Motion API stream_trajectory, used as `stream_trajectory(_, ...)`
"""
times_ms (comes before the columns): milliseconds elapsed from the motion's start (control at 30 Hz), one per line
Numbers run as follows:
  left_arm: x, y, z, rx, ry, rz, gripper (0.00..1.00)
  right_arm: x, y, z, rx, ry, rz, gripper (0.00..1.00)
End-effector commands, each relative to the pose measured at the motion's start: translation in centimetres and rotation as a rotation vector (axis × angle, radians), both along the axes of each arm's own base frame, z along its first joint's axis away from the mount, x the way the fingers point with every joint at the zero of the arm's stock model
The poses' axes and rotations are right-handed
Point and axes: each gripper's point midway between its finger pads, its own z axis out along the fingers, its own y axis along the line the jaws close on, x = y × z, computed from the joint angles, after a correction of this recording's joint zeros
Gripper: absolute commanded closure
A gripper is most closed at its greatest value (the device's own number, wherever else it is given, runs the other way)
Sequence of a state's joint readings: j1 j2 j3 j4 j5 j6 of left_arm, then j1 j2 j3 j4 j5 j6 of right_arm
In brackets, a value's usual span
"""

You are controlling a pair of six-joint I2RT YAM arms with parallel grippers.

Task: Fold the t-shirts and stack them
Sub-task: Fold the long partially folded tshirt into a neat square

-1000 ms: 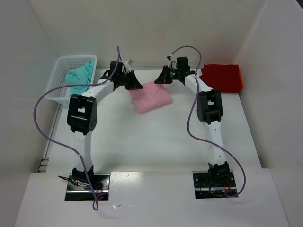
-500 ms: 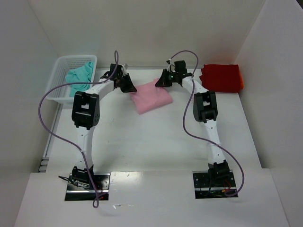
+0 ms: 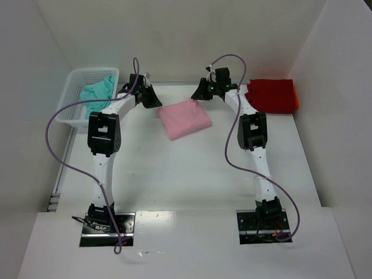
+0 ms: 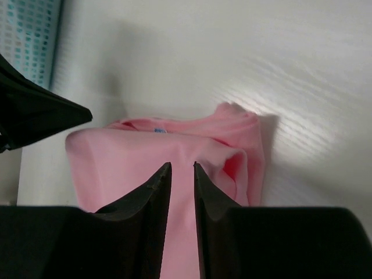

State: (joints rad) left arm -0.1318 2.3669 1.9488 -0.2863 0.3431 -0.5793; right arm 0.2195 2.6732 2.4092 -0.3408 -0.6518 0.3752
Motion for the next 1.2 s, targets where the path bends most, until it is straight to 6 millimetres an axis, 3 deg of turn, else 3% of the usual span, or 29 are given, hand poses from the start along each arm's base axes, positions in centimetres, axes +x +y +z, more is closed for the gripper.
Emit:
stream_trajectory(0,0.5,-0.3,0.5,-0.003,-0.013,-0.016,0.88,-1.3,-1.9,3.1,-0.067,0.006,-0.026,0.72)
stream_trajectory(33,0.3,-0.3,0.1,0.004,-0.008,-0.022,0.88,-1.8,-2.2,3.4,-0.076,0.009,-0.037,0.72)
stream_trajectory(67,0.2,-0.2,1.5,0.002,-0.029,-0.022,0.87,-3.2,-2.7,1.2,-0.091,0.046,-0.042,0.74)
stream_trajectory(100,0.2,-0.2,2.1,0.0,-0.041,-0.022,0.87,-4.0,-2.8,4.2,-0.08,-0.001,-0.044,0.76)
stream_trajectory(133,0.3,0.0,2.6,0.007,-0.058,-0.012,0.85,-4.4,-3.3,4.3,-0.091,-0.001,-0.076,0.78)
stream_trajectory(167,0.0,0.2,3.7,0.02,-0.078,-0.013,0.84,-5.9,-3.8,2.5,-0.109,0.048,-0.081,0.81)
stream_trajectory(200,0.1,0.5,4.5,0.036,-0.098,-0.005,0.84,-6.5,-4.1,4.2,-0.109,0.026,-0.09,0.84)
stream_trajectory(233,0.0,0.7,5.0,0.043,-0.105,0.005,0.82,-7.7,-4.6,3.1,-0.131,0.06,-0.103,0.87)
stream_trajectory(267,0.1,1.1,6.7,0.063,-0.144,0.016,0.79,-8.1,-4.8,3.1,-0.137,0.057,-0.112,0.89)
stream_trajectory(400,0.2,1.4,10.3,0.075,-0.223,0.017,0.62,-9.9,-6.0,3.6,-0.169,0.048,-0.154,0.9)
stream_trajectory(500,0.4,0.6,12.6,0.069,-0.277,-0.005,0.56,-10.8,-6.8,2.4,-0.201,0.073,-0.18,0.9)
stream_trajectory(600,0.1,-1.6,14.4,0.043,-0.319,-0.07,0.5,-12.0,-7.3,1.0,-0.227,0.109,-0.178,0.9)
stream_trajectory(633,-0.3,-2.9,14.4,0.015,-0.316,-0.116,0.5,-12.8,-7.4,-0.3,-0.237,0.141,-0.175,0.9)
stream_trajectory(767,-1.6,-6.9,12.9,-0.044,-0.284,-0.235,0.47,-12.8,-6.5,0.0,-0.184,0.118,-0.141,0.93)
stream_trajectory(933,-2.7,-10.6,11.8,-0.078,-0.27,-0.323,0.68,-11.5,-4.7,3.3,-0.092,0.071,-0.081,0.99)
stream_trajectory(967,-2.6,-10.7,11.0,-0.077,-0.257,-0.323,0.75,-11.4,-4.5,3.9,-0.081,0.061,-0.072,1.0)
stream_trajectory(1033,-2.6,-11.5,10.3,-0.105,-0.251,-0.324,0.8,-11.9,-3.5,6.2,-0.027,0.03,-0.012,1.0)
stream_trajectory(1100,-2.1,-11.6,9.5,-0.116,-0.261,-0.306,0.85,-12.3,-2.6,7.3,0.038,0.029,0.034,1.0)
stream_trajectory(1167,-2.0,-11.3,7.2,-0.11,-0.226,-0.269,0.89,-12.8,-1.2,7.9,0.098,0.032,0.082,1.0)
